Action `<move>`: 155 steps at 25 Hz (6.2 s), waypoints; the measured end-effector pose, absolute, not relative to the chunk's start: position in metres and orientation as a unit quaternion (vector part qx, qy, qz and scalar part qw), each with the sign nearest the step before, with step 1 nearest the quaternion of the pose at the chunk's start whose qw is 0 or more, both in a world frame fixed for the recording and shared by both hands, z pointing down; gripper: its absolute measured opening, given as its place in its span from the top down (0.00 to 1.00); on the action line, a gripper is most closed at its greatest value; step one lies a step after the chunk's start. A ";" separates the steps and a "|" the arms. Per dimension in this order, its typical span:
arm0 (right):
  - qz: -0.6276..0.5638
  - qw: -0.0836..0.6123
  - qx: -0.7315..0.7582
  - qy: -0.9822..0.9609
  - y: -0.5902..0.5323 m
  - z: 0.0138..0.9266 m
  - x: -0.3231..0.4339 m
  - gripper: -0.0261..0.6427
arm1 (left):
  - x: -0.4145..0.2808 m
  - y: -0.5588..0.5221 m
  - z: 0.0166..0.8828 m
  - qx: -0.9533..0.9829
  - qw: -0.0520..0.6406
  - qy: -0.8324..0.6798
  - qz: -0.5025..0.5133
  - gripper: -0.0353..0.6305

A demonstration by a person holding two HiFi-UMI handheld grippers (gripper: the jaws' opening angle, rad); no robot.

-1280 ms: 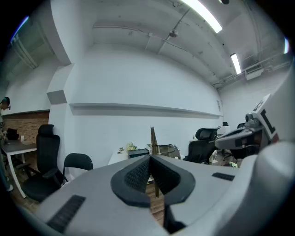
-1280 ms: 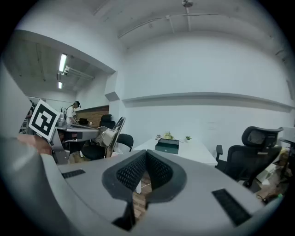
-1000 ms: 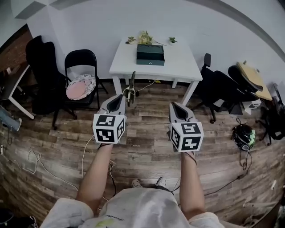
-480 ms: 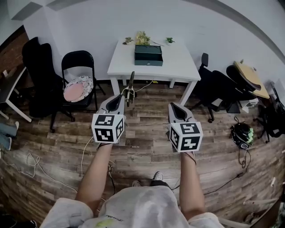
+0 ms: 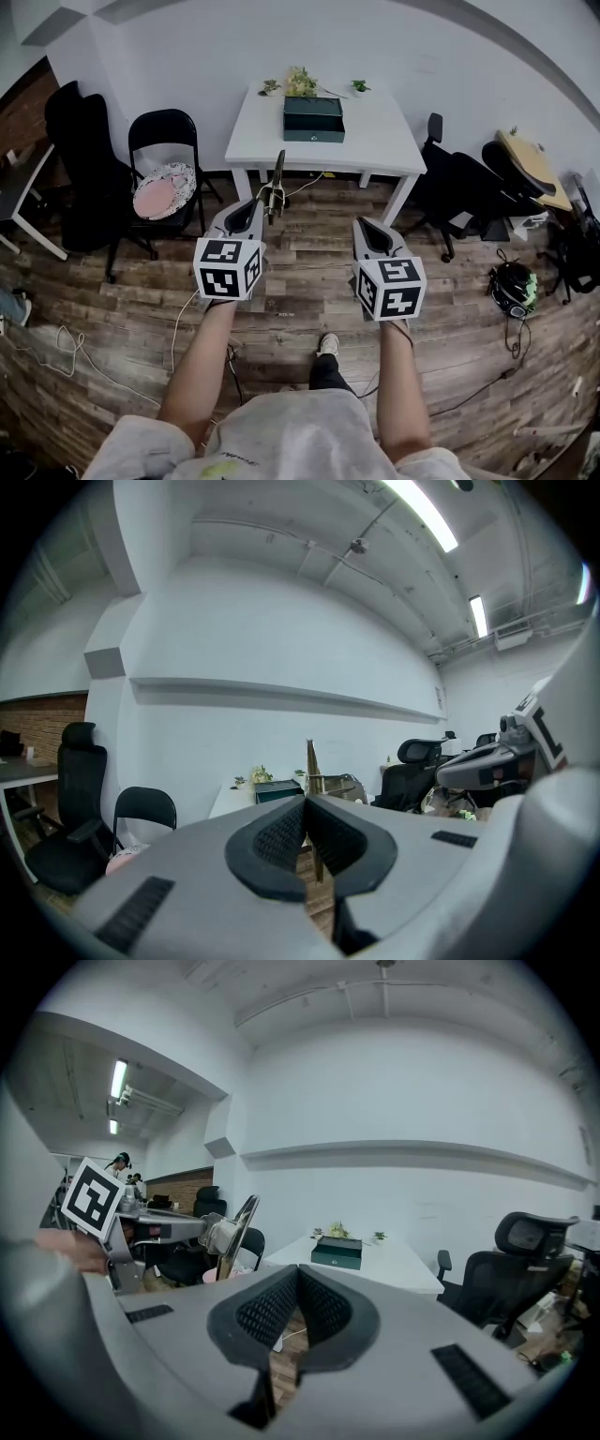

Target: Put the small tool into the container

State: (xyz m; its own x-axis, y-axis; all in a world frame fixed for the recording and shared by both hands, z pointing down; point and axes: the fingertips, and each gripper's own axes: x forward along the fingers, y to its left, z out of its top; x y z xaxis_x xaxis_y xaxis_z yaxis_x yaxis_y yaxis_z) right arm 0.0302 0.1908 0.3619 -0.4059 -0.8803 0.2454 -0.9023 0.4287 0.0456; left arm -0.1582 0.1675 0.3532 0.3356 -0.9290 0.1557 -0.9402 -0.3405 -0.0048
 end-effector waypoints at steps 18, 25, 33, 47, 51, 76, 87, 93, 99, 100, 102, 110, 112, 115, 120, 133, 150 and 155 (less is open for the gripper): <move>0.050 0.126 0.490 -0.861 0.062 0.369 0.053 0.95 | -0.122 0.050 0.357 0.800 0.049 -0.592 0.081 0.95; 0.054 0.131 0.473 -0.870 0.018 0.372 0.073 0.95 | -0.101 0.012 0.357 0.790 0.054 -0.605 0.084 0.95; 0.065 0.133 0.449 -0.881 -0.019 0.379 0.080 0.95 | -0.092 -0.014 0.363 0.775 0.062 -0.622 0.096 0.95; 0.070 0.132 0.431 -0.890 -0.060 0.387 0.093 0.95 | -0.081 -0.050 0.367 0.762 0.063 -0.637 0.101 0.95; 0.065 0.135 0.428 -0.892 -0.067 0.388 0.095 0.95 | -0.078 -0.057 0.367 0.760 0.060 -0.639 0.100 0.95; 0.050 0.140 0.421 -0.895 -0.137 0.399 0.082 0.95 | -0.090 -0.127 0.382 0.758 0.061 -0.643 0.091 0.95; 0.053 0.156 0.432 -0.887 -0.188 0.401 0.052 0.95 | -0.119 -0.183 0.389 0.768 0.075 -0.630 0.090 0.95; 0.057 0.160 0.439 -0.882 -0.217 0.399 0.031 0.95 | -0.138 -0.215 0.389 0.775 0.079 -0.620 0.093 0.95; 0.058 0.165 0.454 -0.874 -0.246 0.393 0.015 0.95 | -0.154 -0.249 0.386 0.787 0.083 -0.605 0.093 0.95; 0.058 0.166 0.456 -0.872 -0.250 0.392 0.012 0.95 | -0.156 -0.254 0.386 0.789 0.084 -0.602 0.093 0.95; 0.060 0.168 0.461 -0.869 -0.258 0.392 0.007 0.95 | -0.160 -0.264 0.387 0.792 0.085 -0.596 0.095 0.95; 0.064 0.174 0.480 -0.858 -0.287 0.393 -0.007 0.95 | -0.172 -0.300 0.391 0.807 0.090 -0.575 0.101 0.95; 0.066 0.176 0.484 -0.854 -0.293 0.394 -0.009 0.95 | -0.173 -0.308 0.392 0.811 0.090 -0.569 0.101 0.95; 0.069 0.179 0.492 -0.849 -0.298 0.396 -0.012 0.95 | -0.174 -0.315 0.394 0.817 0.091 -0.559 0.103 0.95; 0.070 0.183 0.502 -0.842 -0.308 0.398 -0.022 0.95 | -0.182 -0.330 0.397 0.825 0.092 -0.548 0.104 0.95; 0.070 0.185 0.531 -0.824 -0.339 0.396 -0.035 0.95 | -0.195 -0.371 0.400 0.842 0.092 -0.522 0.100 0.95; 0.068 0.170 0.524 -0.832 -0.355 0.395 -0.006 0.95 | -0.163 -0.383 0.397 0.839 0.082 -0.526 0.110 0.95; 0.065 0.164 0.514 -0.839 -0.363 0.393 0.010 0.95 | -0.147 -0.385 0.396 0.832 0.079 -0.537 0.114 0.95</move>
State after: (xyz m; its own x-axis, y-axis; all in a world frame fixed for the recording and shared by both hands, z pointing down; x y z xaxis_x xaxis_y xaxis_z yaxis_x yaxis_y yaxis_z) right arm 0.0102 -0.3634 0.3932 -0.4179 -0.8413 0.3430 -0.8842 0.4634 0.0594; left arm -0.1474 -0.3854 0.3963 0.3975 -0.8756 0.2743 -0.9115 -0.4112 0.0084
